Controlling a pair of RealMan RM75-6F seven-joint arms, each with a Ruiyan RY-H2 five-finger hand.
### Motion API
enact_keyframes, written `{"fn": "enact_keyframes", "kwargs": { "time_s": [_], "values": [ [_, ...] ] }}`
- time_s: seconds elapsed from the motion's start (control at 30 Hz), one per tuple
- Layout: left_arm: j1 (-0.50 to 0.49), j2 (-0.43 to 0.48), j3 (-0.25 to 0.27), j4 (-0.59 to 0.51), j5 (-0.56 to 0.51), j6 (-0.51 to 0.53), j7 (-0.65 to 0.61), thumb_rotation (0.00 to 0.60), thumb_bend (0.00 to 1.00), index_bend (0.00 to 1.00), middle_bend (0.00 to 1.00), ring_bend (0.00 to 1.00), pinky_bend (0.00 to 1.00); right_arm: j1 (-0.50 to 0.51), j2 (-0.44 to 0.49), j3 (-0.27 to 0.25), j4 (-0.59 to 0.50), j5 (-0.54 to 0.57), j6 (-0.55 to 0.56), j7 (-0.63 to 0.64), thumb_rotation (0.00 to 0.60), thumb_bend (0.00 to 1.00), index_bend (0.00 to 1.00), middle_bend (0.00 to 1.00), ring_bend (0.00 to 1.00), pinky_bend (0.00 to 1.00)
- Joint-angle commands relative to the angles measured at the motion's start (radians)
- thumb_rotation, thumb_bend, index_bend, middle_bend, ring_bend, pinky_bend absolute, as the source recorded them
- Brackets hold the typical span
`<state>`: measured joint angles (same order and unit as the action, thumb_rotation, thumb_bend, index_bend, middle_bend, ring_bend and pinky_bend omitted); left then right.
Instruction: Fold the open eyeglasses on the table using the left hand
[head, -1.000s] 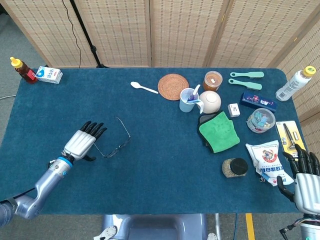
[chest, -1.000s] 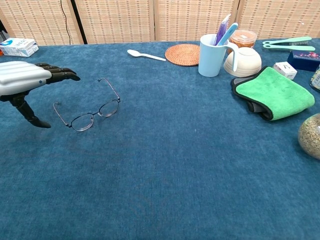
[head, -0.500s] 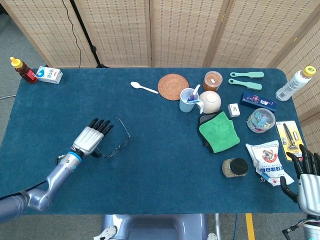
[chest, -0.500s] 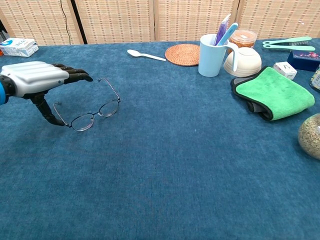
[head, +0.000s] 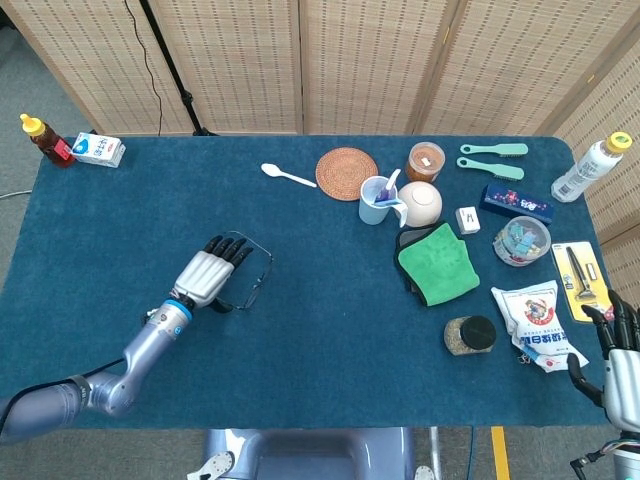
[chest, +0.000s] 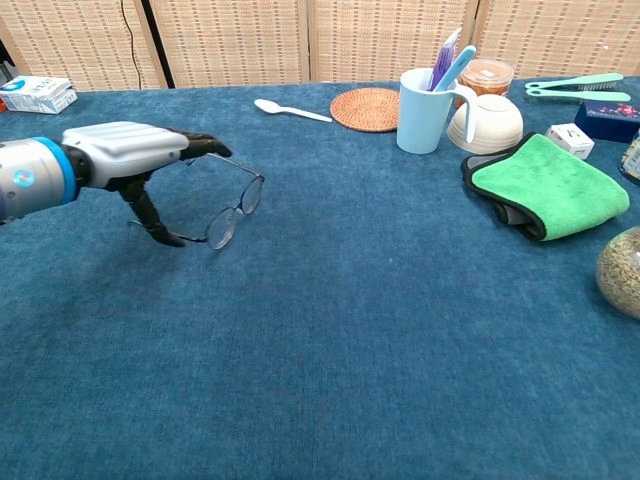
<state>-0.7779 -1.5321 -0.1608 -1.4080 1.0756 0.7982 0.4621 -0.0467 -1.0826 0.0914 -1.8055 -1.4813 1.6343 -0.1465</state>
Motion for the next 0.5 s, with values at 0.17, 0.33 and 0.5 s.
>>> {"fn": "enact_keyframes", "kwargs": {
  "time_s": [0.17, 0.33, 0.5],
  "values": [
    [-0.052, -0.025, -0.023, -0.060, -0.073, 0.006, 0.049, 0.497, 0.07, 0.00, 0.00, 0.00, 0.00, 0.000, -0.008, 0.000, 0.013, 0.006, -0.006, 0.009, 0.600, 0.43, 0.18, 0.00, 0.00, 0.00],
    [-0.075, -0.013, 0.009, -0.072, -0.073, 0.005, 0.105, 0.497, 0.07, 0.00, 0.00, 0.00, 0.00, -0.006, -0.008, 0.000, 0.020, 0.010, 0.000, 0.018, 0.600, 0.43, 0.18, 0.00, 0.00, 0.00],
    [-0.091, 0.001, 0.039, -0.078, -0.056, 0.005, 0.132, 0.496, 0.07, 0.00, 0.00, 0.00, 0.00, -0.010, -0.006, 0.001, 0.024, 0.013, 0.003, 0.026, 0.600, 0.43, 0.18, 0.00, 0.00, 0.00]
  ]
}}
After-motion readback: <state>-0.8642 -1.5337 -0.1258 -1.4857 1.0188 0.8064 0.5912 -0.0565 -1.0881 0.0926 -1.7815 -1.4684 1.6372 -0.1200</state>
